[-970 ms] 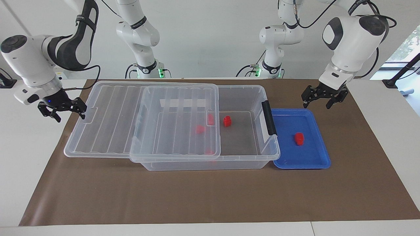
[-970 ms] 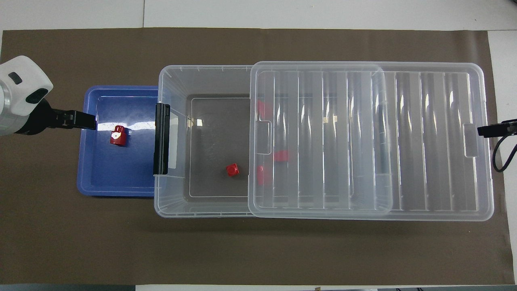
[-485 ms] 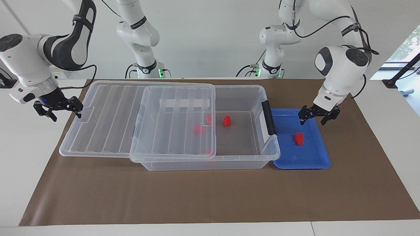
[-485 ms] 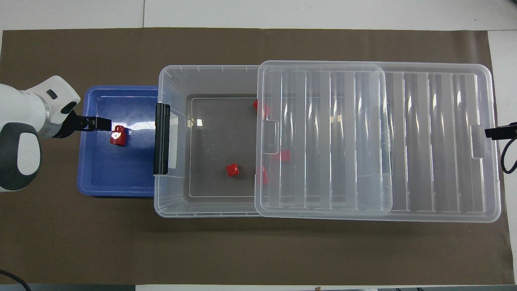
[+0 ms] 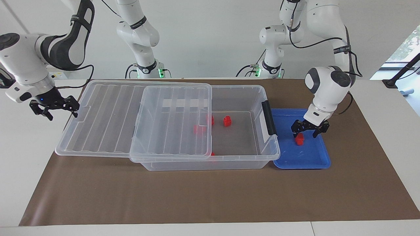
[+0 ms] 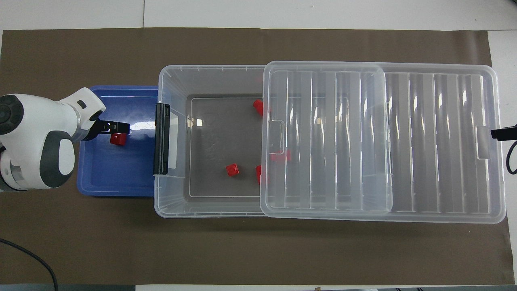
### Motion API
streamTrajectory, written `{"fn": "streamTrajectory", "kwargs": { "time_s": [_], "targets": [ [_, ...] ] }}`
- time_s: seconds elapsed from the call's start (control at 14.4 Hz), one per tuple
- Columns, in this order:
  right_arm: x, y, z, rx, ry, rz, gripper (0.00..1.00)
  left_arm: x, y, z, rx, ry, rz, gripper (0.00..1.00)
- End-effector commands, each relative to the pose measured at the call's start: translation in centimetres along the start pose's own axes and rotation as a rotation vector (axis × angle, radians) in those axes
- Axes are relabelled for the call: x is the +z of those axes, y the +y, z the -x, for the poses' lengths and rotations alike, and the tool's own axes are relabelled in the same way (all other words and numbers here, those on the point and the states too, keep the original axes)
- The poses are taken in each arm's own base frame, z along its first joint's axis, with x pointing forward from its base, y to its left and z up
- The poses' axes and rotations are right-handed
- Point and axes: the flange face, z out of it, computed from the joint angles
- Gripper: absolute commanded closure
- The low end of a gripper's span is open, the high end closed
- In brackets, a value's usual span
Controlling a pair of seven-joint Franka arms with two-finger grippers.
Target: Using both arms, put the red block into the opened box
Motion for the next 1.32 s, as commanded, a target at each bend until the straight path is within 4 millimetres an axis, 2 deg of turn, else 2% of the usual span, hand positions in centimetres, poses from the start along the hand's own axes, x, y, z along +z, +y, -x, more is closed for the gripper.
{"fn": "streamTrajectory", "kwargs": {
  "time_s": [0.0,0.21,0.28,0.35,0.42,0.62,0.9,1.11,1.25],
  "targets": [
    [-2.4,-0.9,-1.5,-0.045,-0.019,-0.006,0.0,1.9,0.0,0.2,0.028,0.002,-0.01,0.0],
    [-6.7,-6.8,-4.3,-0.031,-0.039,-0.022,0.0,2.9,-0.2,0.8,0.035,-0.021,-0.008,0.0],
    [-8.1,-9.0,-5.0,-0.016,-0.049,-0.026,0.0,3.3,-0.1,1.4,0.027,-0.03,-0.007,0.24],
    [-9.1,-10.6,-5.3,-0.005,-0.057,-0.029,0.0,3.5,0.0,1.8,0.025,-0.044,-0.006,0.97],
    [-10.1,-12.5,-5.4,0.008,-0.065,-0.032,0.0,3.5,-0.1,1.8,0.028,-0.044,-0.006,1.0],
    [-12.6,-18.4,-5.4,0.07,-0.066,-0.034,0.0,3.0,-0.2,1.8,0.028,-0.05,-0.006,1.0],
    [-13.7,-23.4,-5.4,0.135,-0.078,-0.043,0.0,0.0,0.5,1.5,0.032,-0.04,-0.01,1.0],
    [-13.7,-23.6,-5.4,0.134,-0.08,-0.046,0.0,-5.5,3.5,0.1,0.06,-0.04,-0.008,1.0],
    [-13.6,-23.5,-5.3,0.134,-0.085,-0.046,0.0,-9.8,4.7,-1.8,0.064,-0.054,-0.006,1.0]
  ]
}}
